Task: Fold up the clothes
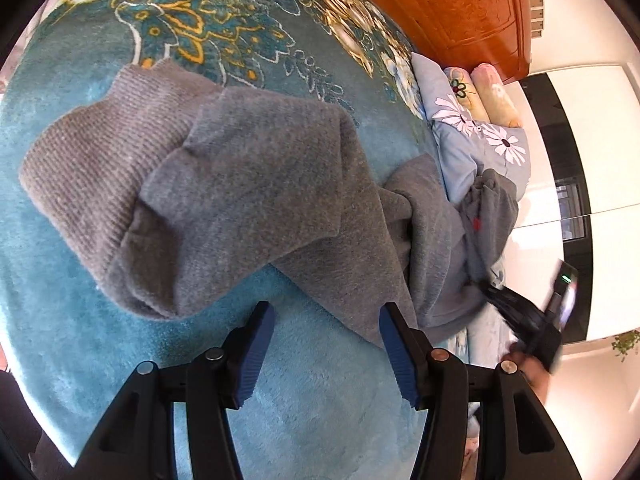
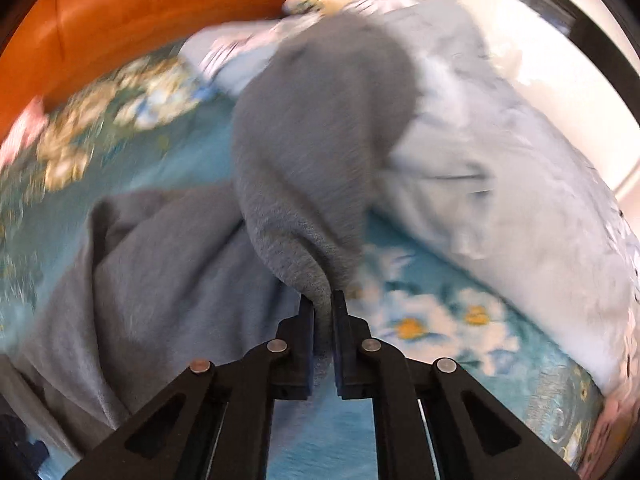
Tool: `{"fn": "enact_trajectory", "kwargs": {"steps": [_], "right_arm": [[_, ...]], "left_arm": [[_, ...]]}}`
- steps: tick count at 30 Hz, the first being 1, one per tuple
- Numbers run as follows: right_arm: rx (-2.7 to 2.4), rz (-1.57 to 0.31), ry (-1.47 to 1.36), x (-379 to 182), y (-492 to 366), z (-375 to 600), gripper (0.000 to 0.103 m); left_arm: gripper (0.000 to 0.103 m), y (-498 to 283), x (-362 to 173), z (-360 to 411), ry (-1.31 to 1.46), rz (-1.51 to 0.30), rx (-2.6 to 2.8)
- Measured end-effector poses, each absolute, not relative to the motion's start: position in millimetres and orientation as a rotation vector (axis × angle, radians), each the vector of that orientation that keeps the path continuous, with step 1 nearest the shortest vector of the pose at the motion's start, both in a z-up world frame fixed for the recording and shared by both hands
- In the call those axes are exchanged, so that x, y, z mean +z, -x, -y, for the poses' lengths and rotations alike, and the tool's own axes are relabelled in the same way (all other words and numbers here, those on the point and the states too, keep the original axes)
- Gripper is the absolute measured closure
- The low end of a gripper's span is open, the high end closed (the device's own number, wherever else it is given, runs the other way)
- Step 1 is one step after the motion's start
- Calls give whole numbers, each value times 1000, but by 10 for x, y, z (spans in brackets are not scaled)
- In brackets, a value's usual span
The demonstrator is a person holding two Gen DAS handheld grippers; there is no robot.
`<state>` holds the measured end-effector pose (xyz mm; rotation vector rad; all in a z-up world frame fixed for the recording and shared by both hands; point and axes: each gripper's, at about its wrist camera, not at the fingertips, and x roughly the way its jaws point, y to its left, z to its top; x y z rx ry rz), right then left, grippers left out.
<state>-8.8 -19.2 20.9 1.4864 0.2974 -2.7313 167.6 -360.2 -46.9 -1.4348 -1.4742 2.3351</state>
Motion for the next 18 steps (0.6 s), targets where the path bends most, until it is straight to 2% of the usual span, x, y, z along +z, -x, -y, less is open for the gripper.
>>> {"fn": "enact_trajectory", "kwargs": {"steps": [9, 18], "right_arm": [[-2820, -141, -1188, 1008, -885, -416, 98], [-2653, 75, -1364, 888, -2300, -978, 98]], "left_arm": [[42, -1764, -374, 3472, 1435, 1455, 2328], [41, -1813, -338, 3252, 1510, 1372, 2327]]}}
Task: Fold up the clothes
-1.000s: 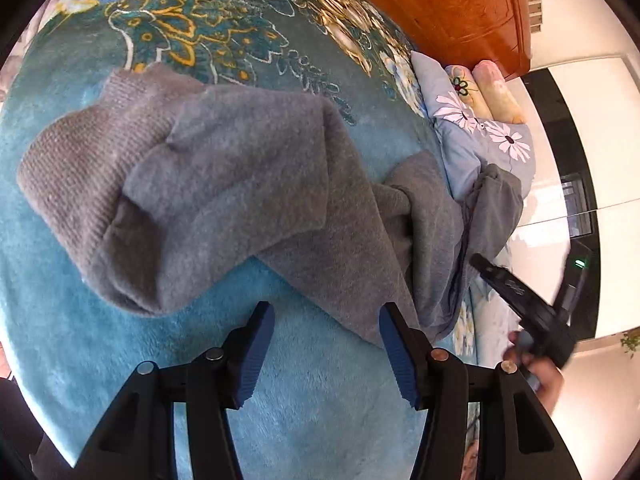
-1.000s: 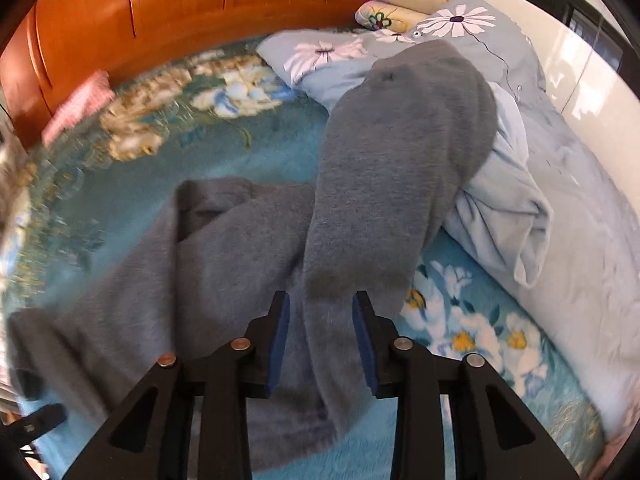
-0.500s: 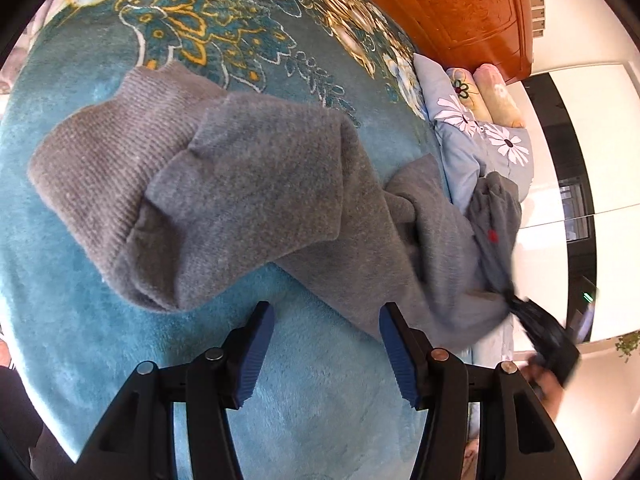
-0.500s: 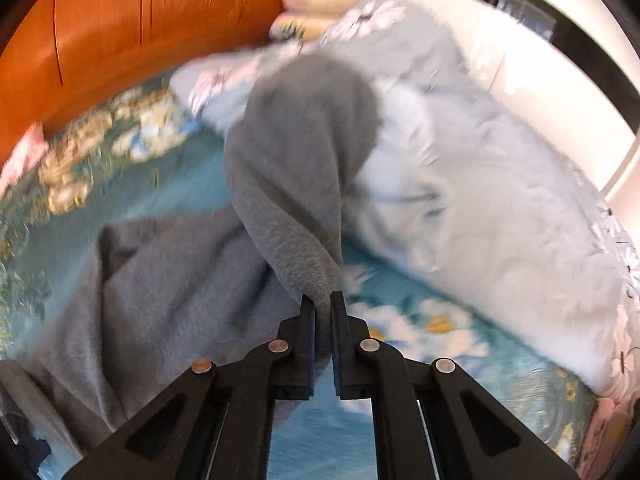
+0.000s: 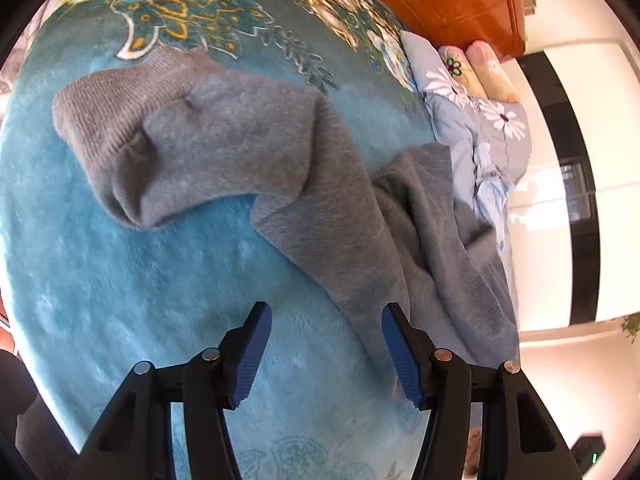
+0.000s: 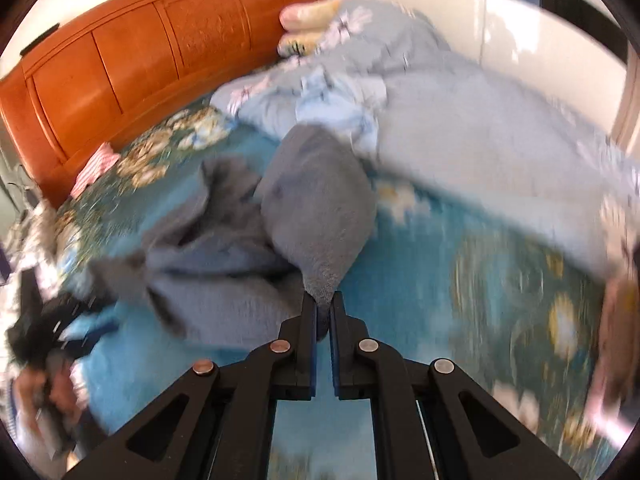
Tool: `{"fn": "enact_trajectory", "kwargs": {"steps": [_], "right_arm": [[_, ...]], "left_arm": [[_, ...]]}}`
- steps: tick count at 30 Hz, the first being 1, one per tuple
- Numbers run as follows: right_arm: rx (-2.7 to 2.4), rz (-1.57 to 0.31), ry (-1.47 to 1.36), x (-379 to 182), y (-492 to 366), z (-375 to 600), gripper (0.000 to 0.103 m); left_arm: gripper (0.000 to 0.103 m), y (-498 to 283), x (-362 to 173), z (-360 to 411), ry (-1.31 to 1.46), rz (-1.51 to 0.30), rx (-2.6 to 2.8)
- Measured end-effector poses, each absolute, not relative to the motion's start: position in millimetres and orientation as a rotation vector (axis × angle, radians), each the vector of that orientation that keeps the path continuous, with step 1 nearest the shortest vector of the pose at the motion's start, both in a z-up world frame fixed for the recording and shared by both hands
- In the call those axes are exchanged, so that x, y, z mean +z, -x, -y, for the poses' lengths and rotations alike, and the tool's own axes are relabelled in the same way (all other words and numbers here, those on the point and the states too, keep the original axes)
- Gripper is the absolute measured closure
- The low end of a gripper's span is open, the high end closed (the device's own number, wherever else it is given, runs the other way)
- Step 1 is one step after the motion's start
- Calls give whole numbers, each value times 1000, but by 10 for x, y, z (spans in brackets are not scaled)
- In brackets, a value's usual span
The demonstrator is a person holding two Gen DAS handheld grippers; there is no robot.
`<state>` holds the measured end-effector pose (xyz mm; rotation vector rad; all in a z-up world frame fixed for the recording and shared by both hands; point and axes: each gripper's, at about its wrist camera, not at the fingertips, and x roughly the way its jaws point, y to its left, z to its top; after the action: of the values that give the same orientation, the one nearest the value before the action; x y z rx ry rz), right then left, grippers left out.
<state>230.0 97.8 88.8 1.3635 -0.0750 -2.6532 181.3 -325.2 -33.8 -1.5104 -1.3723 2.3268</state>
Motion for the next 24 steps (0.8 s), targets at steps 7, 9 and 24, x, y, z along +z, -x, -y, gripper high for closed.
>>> {"fn": "enact_trajectory", "kwargs": {"steps": [7, 9, 24], "right_arm": [[-2524, 35, -1554, 533, -2910, -1113, 98], [-2478, 36, -1607, 336, -2977, -1113, 98], [-2499, -8, -1492, 447, -2964, -1281, 71]], "left_arm": [[41, -1778, -343, 2986, 1580, 1327, 2305], [41, -1777, -306, 2924, 1615, 1258, 2345], [42, -1730, -220, 2649, 1741, 944, 2541]]}}
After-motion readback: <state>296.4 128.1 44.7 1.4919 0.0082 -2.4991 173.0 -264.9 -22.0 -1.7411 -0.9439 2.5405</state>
